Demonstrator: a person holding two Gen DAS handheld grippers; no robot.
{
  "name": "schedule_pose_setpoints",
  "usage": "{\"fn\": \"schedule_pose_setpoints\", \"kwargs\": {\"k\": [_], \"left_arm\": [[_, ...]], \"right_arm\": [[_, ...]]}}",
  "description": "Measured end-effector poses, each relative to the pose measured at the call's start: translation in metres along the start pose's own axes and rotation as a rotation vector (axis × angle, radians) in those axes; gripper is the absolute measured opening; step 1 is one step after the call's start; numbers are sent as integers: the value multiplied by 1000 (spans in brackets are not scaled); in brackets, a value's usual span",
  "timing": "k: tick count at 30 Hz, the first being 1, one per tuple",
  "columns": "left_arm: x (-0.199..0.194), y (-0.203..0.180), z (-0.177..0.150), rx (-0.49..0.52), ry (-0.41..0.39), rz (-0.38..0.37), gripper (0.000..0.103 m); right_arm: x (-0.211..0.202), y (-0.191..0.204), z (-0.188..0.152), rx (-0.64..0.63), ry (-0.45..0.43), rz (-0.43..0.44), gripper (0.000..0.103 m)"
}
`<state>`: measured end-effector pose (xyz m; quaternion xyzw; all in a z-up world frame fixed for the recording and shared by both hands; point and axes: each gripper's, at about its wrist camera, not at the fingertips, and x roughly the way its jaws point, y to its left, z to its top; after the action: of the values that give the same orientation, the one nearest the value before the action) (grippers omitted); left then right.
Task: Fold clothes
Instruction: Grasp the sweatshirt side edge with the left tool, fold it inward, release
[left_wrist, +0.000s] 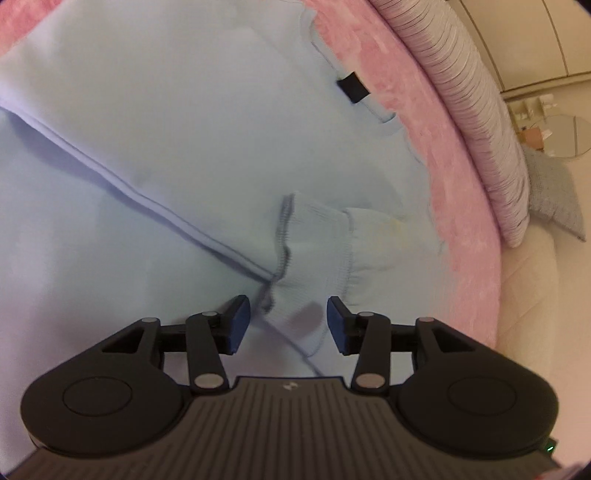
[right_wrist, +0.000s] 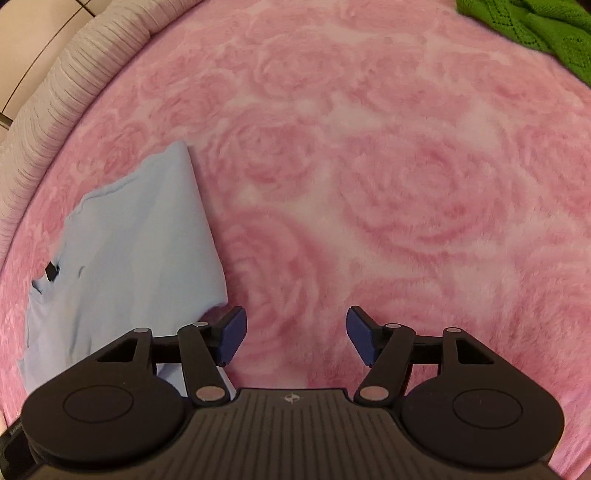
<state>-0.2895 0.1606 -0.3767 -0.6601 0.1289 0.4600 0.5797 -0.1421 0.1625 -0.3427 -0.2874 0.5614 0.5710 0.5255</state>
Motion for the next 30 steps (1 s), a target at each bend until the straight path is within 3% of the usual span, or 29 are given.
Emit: {"fn": "schedule_pose_setpoints", "kwargs": {"k": [1, 2, 5, 8, 11, 13, 15, 20, 24, 27, 30], "left_arm": [[2, -2, 0, 8, 5, -17, 13], [3, -5, 1, 26, 11, -37, 7], [-16, -22, 6, 125, -51, -68, 4], [-67, -39, 21, 260, -192, -96, 2], [-117, -41, 43, 401, -349, -31, 2], [-135, -29, 59, 451, -409, 39, 2], [-132, -6, 73, 466, -407, 114, 2], [-88, 39, 83, 455, -271, 232, 3], [-89, 50, 81, 405, -280, 280, 5], [-103, 54, 80, 376, -290, 394, 5], [-124, 43, 80, 401, -334, 391, 5]], "right_arm": [[2, 0, -1, 0, 5, 2, 64], [6, 3, 2, 0, 8, 5, 64], [10, 14, 6, -9, 5, 19, 64], [7, 27, 9, -43, -19, 50, 64], [6, 42, 13, -81, -36, 72, 64], [9, 53, 13, -98, -38, 93, 64], [16, 65, 11, -123, -21, 100, 64], [35, 96, -2, -238, 17, 55, 64], [37, 113, -14, -401, 13, -38, 62], [40, 122, -21, -502, 12, -157, 59], [28, 128, -21, -496, -41, -144, 59]]}}
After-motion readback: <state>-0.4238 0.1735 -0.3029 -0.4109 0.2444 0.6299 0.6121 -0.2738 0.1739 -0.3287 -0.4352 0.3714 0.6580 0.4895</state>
